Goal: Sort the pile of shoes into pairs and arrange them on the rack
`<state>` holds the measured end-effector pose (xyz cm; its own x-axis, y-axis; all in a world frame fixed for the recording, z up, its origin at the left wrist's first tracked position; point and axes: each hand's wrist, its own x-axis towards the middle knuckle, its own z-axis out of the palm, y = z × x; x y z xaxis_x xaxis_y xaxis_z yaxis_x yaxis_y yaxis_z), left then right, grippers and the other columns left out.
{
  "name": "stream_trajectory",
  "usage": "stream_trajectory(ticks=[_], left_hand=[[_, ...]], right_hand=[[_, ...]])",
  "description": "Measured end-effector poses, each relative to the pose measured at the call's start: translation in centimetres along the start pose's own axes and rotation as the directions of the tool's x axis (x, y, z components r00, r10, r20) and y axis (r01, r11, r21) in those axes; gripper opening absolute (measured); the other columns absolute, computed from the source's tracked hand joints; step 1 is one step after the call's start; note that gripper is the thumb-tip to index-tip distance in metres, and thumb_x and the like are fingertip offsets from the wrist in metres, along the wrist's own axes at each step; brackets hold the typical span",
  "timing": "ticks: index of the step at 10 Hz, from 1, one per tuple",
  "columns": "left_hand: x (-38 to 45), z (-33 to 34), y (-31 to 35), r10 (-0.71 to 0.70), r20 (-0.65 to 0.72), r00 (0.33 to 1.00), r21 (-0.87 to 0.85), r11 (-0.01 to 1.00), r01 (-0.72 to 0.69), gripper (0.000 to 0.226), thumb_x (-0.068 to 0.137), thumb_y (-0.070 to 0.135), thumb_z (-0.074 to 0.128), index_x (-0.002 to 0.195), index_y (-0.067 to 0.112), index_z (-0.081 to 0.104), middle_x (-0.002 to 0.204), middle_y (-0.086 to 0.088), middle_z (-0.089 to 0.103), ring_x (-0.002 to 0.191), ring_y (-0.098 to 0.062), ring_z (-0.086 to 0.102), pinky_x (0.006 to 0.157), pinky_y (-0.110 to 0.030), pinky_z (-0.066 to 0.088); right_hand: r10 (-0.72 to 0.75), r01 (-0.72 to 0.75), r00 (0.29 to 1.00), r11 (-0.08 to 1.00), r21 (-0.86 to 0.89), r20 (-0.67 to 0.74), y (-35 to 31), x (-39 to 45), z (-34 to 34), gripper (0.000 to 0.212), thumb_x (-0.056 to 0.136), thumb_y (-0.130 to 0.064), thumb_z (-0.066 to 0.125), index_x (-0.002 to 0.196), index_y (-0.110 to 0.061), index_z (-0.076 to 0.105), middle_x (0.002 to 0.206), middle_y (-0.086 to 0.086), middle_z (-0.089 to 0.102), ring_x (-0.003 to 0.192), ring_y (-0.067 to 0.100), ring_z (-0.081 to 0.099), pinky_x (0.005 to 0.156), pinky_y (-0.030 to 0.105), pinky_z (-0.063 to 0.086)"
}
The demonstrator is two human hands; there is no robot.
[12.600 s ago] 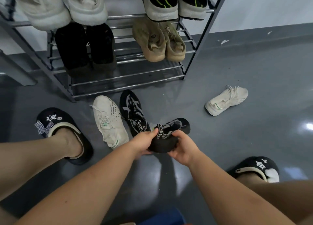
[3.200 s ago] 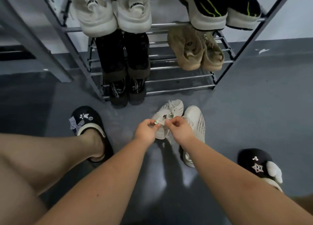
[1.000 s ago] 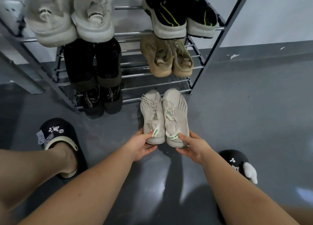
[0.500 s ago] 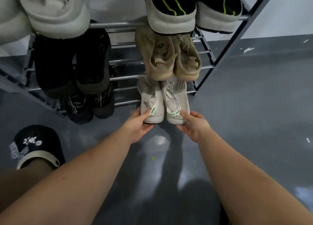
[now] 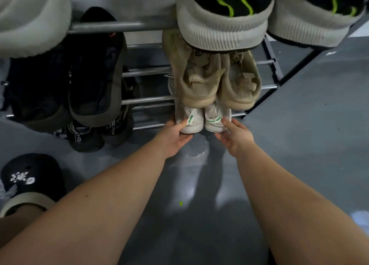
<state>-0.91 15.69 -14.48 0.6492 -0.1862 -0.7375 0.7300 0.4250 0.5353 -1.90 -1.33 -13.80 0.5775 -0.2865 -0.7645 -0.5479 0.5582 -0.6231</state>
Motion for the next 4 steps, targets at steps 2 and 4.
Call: stream_trajectory(ticks=[2,4], left_hand=[[1.5,0.5,-0.4,0.044,-0.033,0.998,-0.040,0.998,-0.045,0.055,0.090,0.013,0.057,0.139,0.030,0.038,0.132,0.000,0.055,0.111,-0.019,0.058,0.090,-0.034,0.050],[1.4,0.5,-1.2,0.057,-0.157,0.986,-0.109,0.991,-0.075,0.064,0.088,0.023,0.061,0.143,0.029,0.029,0.136,-0.002,0.052,0.105,-0.021,0.060,0.080,-0.030,0.050]], right_hand=[[-0.024,0.024,1.000,1.000,0.019,-0.011,0.3,1.3,0.4,0.048,0.089,-0.016,0.064,0.132,-0.008,0.047,0.125,0.014,0.061,0.110,0.027,0.062,0.076,0.031,0.053],[-0.052,0.052,0.999,0.997,-0.049,-0.003,0.6,1.0,0.6,0.047,0.090,-0.022,0.062,0.135,-0.016,0.048,0.107,0.004,0.067,0.087,0.018,0.064,0.081,0.032,0.055]])
